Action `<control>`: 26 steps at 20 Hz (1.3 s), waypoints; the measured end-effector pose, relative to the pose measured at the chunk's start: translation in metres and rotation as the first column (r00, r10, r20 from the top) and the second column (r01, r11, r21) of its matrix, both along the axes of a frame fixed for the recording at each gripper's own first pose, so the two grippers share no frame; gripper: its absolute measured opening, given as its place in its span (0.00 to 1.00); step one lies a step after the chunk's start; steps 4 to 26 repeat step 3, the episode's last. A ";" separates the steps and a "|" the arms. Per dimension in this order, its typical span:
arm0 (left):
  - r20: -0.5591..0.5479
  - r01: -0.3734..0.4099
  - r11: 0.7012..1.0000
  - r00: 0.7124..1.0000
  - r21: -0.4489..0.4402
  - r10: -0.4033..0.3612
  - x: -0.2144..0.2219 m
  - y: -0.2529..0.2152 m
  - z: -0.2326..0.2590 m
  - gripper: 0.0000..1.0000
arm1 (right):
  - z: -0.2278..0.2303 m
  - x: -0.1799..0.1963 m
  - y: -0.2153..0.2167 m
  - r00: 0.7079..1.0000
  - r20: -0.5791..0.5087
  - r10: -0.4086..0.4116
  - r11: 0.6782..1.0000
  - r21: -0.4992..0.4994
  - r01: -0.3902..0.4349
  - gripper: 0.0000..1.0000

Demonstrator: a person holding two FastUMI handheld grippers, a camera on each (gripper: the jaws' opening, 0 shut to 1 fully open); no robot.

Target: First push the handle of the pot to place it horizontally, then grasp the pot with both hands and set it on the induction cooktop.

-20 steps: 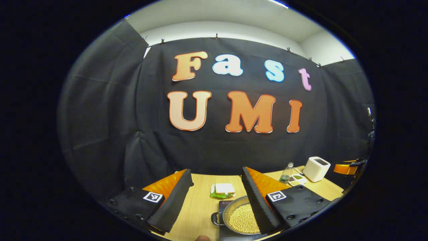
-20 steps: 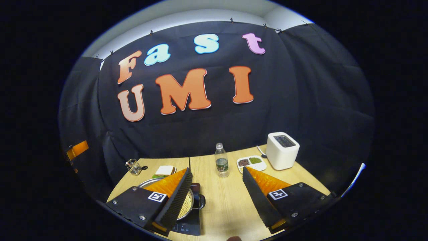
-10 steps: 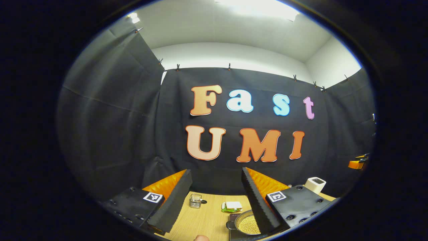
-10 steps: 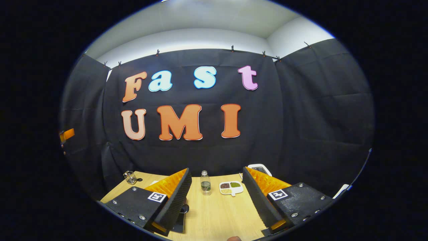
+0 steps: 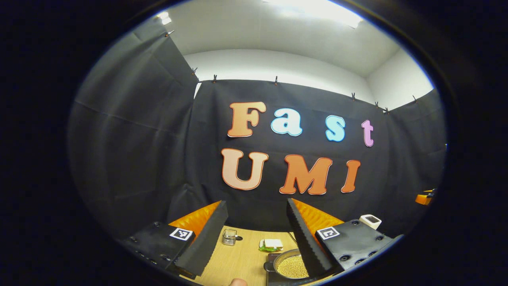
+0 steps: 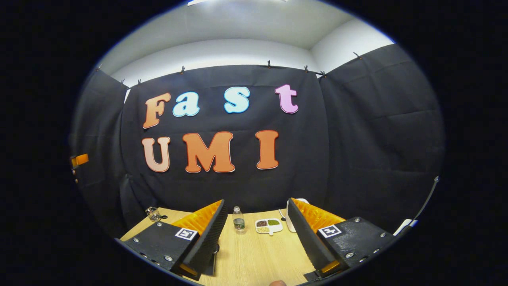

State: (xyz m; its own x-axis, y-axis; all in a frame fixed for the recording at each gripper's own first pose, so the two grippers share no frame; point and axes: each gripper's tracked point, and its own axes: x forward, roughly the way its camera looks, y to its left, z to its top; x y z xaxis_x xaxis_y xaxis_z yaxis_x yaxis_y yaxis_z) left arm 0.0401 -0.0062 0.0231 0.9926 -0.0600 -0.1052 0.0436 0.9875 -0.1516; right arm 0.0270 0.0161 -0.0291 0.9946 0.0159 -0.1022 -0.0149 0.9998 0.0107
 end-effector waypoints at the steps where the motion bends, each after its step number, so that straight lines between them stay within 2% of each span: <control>1: -0.002 -0.002 1.000 1.000 0.003 0.002 0.001 0.001 -0.001 0.96 | 0.000 0.000 0.000 1.000 0.001 0.000 1.000 -0.002 0.000 1.00; 2: -0.002 -0.005 1.000 1.000 0.006 0.005 0.001 0.002 -0.002 0.96 | 0.001 -0.001 0.000 1.000 0.004 -0.001 1.000 -0.003 0.001 0.88; 3: -0.002 -0.006 1.000 1.000 0.010 0.006 0.002 0.002 -0.002 0.96 | 0.002 0.000 -0.001 1.000 0.007 -0.003 1.000 -0.003 0.003 1.00; 26: -0.002 -0.006 1.000 1.000 0.010 0.006 0.002 0.002 -0.002 0.96 | 0.002 0.000 -0.001 1.000 0.007 -0.003 1.000 -0.003 0.003 1.00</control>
